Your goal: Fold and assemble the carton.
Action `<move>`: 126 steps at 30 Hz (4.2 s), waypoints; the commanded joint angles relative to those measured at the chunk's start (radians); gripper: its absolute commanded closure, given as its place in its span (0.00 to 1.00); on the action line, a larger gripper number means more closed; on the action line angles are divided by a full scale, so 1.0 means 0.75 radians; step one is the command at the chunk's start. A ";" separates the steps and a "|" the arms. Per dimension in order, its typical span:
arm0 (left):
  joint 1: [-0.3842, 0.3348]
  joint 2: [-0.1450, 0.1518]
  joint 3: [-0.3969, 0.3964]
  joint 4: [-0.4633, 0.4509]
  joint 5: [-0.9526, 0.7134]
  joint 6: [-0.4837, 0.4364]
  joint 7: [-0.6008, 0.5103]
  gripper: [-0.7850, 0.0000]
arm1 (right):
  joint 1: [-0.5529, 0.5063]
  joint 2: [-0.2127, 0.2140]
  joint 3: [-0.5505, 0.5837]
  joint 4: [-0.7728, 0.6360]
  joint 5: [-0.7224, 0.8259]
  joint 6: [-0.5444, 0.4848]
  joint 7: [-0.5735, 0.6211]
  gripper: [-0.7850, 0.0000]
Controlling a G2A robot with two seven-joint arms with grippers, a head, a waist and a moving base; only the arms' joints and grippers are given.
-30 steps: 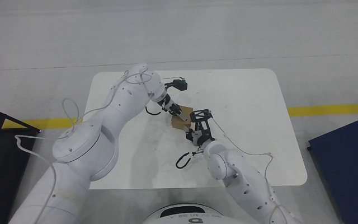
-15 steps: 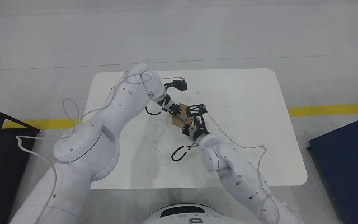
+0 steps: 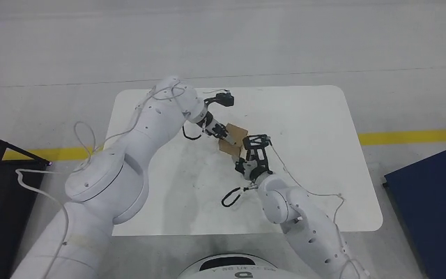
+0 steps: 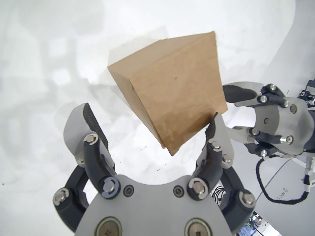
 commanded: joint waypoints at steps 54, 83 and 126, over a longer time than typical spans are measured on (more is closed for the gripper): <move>0.008 0.349 -0.297 0.079 -0.288 -0.185 0.186 0.00 | 0.521 -0.065 -0.268 0.210 -0.641 -0.412 0.666 1.00; 0.008 0.349 -0.297 0.079 -0.288 -0.185 0.186 0.00 | 0.570 -0.171 -0.400 0.282 -0.888 -0.213 0.845 1.00; 0.008 0.349 -0.297 0.079 -0.288 -0.185 0.186 0.00 | 0.591 -0.239 -0.200 0.392 -0.822 -0.138 0.682 0.54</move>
